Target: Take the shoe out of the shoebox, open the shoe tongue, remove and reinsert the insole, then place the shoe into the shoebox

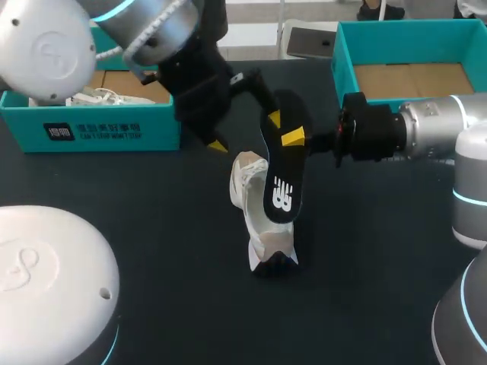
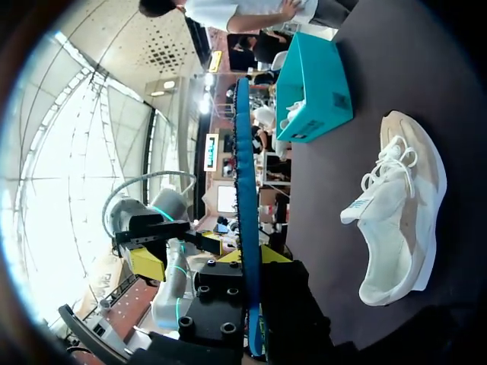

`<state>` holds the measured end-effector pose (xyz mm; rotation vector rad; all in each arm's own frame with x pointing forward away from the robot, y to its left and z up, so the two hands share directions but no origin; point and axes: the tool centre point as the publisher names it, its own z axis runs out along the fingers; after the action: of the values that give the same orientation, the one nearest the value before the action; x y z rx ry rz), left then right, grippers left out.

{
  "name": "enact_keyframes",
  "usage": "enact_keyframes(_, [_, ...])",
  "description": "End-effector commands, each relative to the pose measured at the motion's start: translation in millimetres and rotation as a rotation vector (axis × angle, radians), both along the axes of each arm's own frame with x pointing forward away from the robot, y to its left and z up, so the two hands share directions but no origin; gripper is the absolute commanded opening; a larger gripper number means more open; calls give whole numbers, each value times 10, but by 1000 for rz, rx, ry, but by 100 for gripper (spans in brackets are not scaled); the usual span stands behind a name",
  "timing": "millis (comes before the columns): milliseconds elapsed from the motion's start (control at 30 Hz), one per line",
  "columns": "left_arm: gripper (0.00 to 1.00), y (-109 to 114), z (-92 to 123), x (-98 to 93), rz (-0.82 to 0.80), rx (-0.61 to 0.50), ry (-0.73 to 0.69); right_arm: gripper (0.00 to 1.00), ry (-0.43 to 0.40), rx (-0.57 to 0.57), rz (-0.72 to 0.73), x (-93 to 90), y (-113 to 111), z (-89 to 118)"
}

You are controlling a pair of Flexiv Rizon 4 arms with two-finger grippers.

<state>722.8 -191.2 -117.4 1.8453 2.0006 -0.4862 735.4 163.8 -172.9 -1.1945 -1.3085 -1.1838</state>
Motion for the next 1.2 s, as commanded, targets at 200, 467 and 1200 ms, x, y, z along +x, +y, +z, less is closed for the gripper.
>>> enact_keyframes(200, [100,-358,-19,238,73,450,-37,0,1,-1,1,14,49,-16])
enact_keyframes(467, [100,-362,-58,268,35,527,-64,0,1,-4,-10,-2,62,6])
enact_keyframes(1200, [100,-376,-31,347,-7,449,-84,0,-3,-12,1,37,23,42])
